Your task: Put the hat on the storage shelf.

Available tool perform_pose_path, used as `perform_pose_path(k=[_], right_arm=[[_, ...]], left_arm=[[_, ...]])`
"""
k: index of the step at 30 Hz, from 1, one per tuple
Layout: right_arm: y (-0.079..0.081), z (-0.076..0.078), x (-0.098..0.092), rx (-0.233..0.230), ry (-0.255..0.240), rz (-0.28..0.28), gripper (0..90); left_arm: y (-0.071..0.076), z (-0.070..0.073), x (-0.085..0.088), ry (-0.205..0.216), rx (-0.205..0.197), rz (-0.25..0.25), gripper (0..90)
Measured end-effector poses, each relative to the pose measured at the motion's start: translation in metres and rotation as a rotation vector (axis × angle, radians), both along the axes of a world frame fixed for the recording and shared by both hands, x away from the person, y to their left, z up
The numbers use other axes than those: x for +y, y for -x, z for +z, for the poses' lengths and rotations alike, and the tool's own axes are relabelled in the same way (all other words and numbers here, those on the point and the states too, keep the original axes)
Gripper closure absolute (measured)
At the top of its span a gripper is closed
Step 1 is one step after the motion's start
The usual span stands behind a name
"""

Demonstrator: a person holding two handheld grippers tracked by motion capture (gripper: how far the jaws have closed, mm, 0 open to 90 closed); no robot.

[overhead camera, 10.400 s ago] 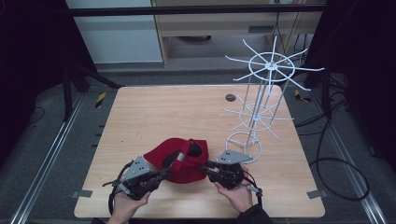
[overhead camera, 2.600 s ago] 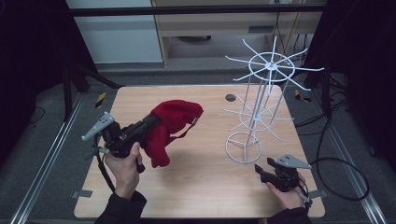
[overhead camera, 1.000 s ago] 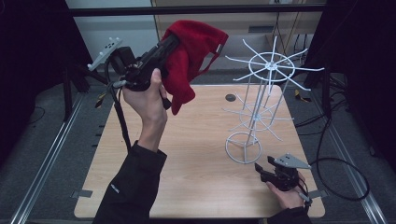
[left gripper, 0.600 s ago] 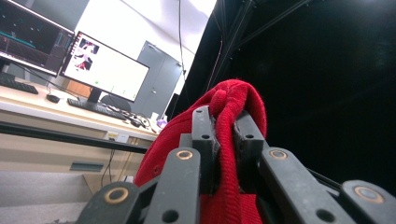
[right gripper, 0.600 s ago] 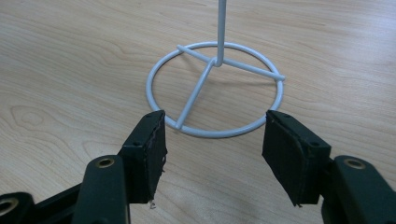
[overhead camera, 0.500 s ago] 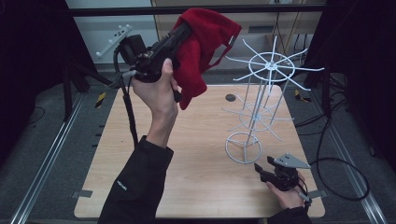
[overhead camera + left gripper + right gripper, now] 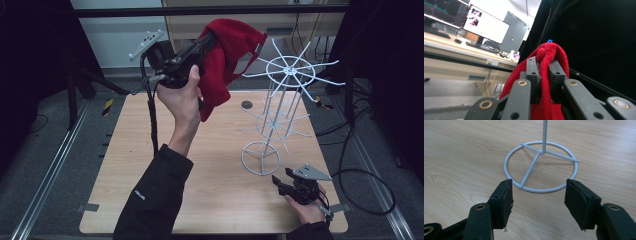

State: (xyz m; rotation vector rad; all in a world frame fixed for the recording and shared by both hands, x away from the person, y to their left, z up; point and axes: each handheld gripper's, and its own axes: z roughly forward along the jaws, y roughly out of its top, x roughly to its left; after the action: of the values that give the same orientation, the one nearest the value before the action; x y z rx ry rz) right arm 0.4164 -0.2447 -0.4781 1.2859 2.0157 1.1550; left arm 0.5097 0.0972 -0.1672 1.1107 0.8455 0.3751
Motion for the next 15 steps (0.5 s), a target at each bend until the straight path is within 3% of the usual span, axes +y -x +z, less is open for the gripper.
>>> perform_pose_path(k=[8,15], right_arm=[[0.0,0.0,0.001,0.003,-0.001,0.004,39.6],[0.0,-0.001,0.001,0.007,0.001,0.007,39.5]], left_arm=[[-0.012,-0.02,0.002,-0.017,0.073,-0.016,81.4],[-0.018,-0.037,0.003,-0.069,0.119,-0.013,80.8]])
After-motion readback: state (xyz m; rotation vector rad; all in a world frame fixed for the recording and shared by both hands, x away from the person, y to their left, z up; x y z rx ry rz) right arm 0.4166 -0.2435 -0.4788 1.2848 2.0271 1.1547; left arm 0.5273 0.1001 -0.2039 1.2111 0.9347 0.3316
